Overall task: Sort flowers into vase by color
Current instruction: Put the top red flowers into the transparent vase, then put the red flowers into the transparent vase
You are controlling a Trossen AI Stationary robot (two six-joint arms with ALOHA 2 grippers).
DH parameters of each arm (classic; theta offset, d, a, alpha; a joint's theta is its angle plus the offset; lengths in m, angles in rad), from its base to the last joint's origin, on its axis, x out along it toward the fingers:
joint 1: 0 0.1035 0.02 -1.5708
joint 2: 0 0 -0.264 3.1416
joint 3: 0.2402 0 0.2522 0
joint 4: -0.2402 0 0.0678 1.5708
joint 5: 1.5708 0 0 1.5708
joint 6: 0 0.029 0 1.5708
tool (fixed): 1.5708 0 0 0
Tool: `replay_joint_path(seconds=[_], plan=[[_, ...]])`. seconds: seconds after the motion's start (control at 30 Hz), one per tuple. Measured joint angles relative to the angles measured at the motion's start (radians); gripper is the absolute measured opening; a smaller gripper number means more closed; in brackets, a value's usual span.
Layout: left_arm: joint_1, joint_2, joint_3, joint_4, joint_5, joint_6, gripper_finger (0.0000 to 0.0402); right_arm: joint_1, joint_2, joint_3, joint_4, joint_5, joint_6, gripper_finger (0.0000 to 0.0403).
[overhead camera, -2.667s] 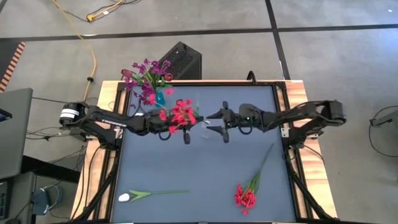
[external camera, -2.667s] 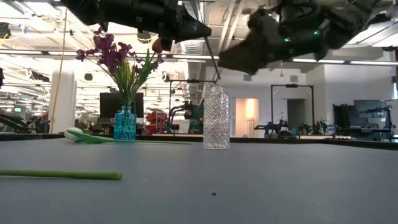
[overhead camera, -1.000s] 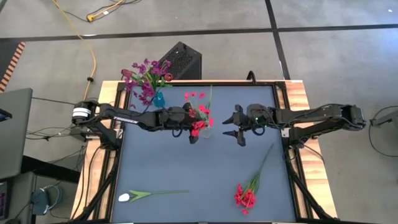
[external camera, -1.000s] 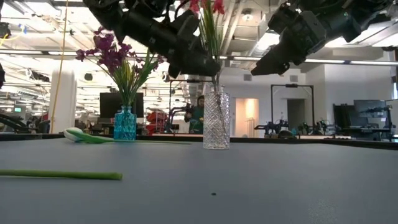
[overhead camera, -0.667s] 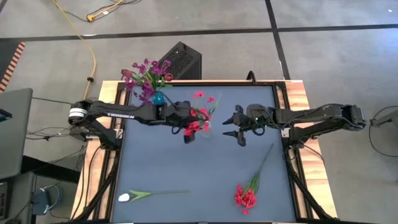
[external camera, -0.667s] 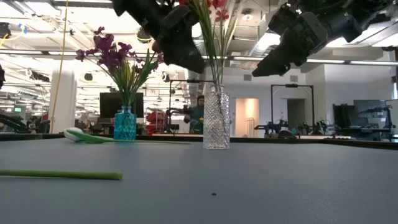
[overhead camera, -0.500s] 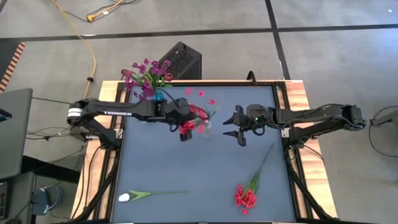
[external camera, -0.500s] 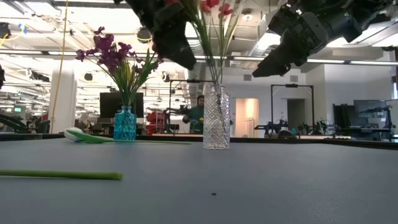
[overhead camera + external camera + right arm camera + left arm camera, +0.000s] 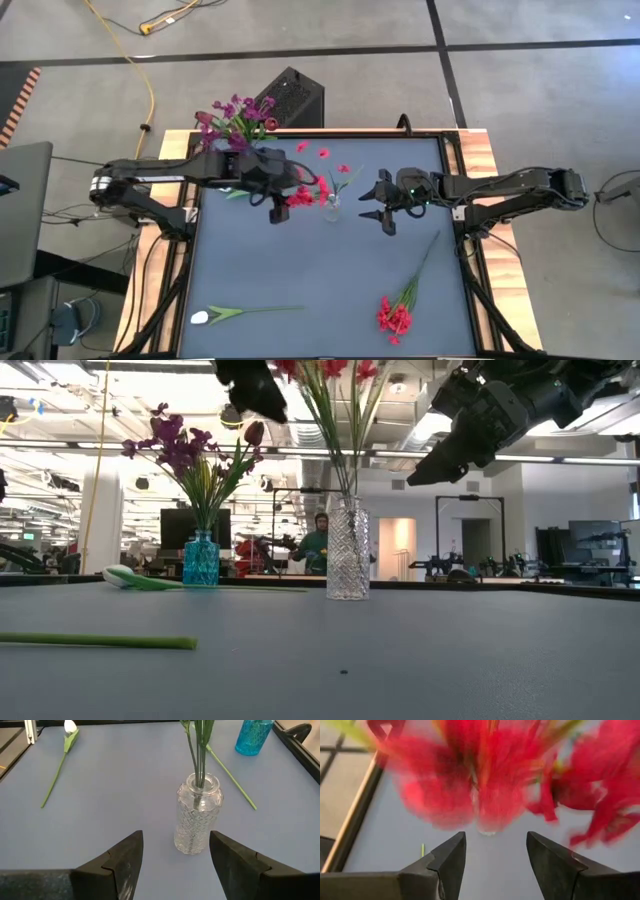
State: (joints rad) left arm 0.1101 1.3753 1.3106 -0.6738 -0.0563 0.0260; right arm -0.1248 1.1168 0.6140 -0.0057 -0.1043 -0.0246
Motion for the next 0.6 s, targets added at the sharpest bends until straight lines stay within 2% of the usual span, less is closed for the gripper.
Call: replay_joint_path(seconds=[0.27, 0.37, 0.6], plan=[[0.0, -0.147, 0.0, -0.039, -0.01, -0.039, 0.0198, 0.008, 0.0, 0.005, -0.03, -0.003, -0.011, 0.0255], [-0.011, -0.194, -0.004, -0.087, -0.027, -0.075, 0.0198, 0.036, 0.0, 0.061, -0.196, -0.004, -0.03, 0.0255], [-0.104, -0.28, -0.077, -0.141, -0.175, -0.169, 0.0198, 0.131, 0.0, 0.168, -0.514, -0.003, -0.03, 0.0255]])
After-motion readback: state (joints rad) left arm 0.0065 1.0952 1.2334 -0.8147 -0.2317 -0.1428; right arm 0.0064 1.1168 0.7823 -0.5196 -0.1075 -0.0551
